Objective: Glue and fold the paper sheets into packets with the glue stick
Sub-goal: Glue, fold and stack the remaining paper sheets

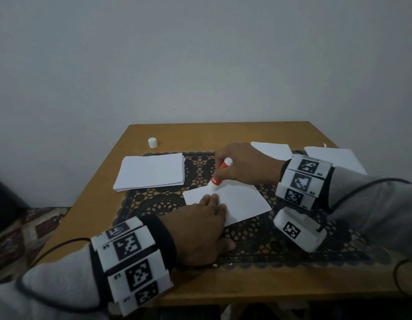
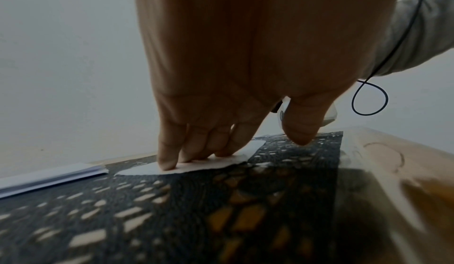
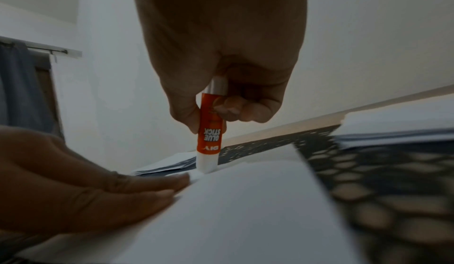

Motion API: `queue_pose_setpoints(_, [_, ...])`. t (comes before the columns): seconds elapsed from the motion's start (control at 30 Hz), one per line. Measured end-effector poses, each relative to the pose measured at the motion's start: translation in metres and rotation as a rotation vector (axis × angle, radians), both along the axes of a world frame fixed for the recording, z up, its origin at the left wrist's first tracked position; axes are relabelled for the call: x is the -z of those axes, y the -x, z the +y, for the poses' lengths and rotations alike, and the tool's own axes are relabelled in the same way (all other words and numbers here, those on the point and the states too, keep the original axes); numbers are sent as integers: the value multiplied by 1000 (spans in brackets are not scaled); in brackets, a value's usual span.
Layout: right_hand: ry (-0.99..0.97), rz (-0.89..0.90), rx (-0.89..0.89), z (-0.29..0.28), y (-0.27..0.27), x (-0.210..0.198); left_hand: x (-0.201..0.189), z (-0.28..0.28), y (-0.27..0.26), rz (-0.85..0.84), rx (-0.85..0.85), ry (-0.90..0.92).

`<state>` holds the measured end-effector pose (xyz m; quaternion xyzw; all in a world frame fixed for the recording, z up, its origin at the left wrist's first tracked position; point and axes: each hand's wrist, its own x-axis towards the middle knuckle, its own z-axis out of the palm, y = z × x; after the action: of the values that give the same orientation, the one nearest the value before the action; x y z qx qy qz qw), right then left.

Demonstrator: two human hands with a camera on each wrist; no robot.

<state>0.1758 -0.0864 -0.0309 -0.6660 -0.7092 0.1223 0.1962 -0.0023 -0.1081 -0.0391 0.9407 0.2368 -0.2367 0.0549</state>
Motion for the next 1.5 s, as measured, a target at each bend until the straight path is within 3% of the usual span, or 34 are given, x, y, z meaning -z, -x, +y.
queue_pose_setpoints(0.47, [-23, -43, 174, -19, -49, 0, -13, 28, -16, -132, 132, -105])
queue_pose_setpoints(0.63, [-21, 425, 219, -25, -50, -8, -12, 27, -18, -132, 144, -133])
queue_pose_setpoints(0.93, [-127, 626, 267, -26, -47, -4, -12, 24, -19, -140, 157, -154])
queue_pose_setpoints(1.5, [-265, 430, 316, -20, -49, 6, -9, 27, -21, -166, 176, -195])
